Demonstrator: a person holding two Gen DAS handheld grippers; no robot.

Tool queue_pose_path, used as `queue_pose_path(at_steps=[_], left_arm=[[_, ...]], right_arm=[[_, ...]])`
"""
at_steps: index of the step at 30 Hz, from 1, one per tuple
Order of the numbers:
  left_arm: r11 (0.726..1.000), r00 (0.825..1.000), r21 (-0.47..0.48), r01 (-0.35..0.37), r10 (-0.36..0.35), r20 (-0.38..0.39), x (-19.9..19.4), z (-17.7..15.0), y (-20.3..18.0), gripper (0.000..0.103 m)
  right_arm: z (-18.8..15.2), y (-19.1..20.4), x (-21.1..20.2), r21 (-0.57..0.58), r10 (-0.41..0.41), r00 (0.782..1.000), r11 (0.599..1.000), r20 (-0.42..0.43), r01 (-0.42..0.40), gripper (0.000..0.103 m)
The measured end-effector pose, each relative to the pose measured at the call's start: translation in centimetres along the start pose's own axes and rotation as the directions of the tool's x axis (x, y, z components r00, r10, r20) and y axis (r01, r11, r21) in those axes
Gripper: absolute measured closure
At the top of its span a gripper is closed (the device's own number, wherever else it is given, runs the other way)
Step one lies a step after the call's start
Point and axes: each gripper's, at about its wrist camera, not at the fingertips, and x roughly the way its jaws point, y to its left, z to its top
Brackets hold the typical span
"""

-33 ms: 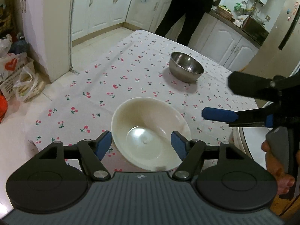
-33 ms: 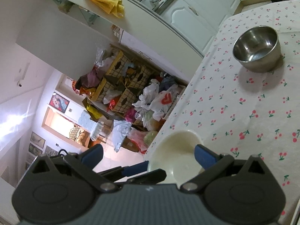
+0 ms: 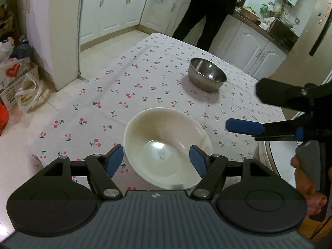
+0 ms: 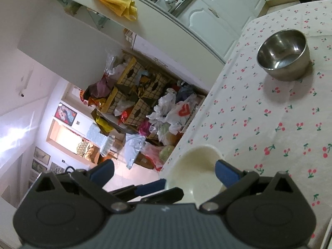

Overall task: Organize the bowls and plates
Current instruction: 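Lower the cream bowl into the other cream bowl and open the left tool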

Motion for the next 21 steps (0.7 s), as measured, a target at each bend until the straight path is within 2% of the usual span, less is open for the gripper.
queue_pose_path(at_steps=[6, 13, 21], left_arm=[[1.0, 0.999, 0.011, -0.023, 0.023, 0.029, -0.2, 0.3, -0.4, 0.005], [0.999, 0.999, 0.036, -0.018, 0.017, 0.052, 0.3, 1.0, -1.7, 0.004], [0.996, 0.996, 0.077, 0.036, -0.043, 0.083, 1.8, 3.0, -4.5, 0.001]], right_arm=[[0.5, -0.4, -0.9, 0.014, -0.005, 0.999, 1.0, 0.035, 0.004, 0.0], [1.5, -1.4, -3.2, 0.041, -0.023, 0.994, 0.999, 0.104, 0.018, 0.0], [3.0, -3.6, -8.0, 0.093, -0.079, 0.965, 0.994, 0.249, 0.058, 0.0]])
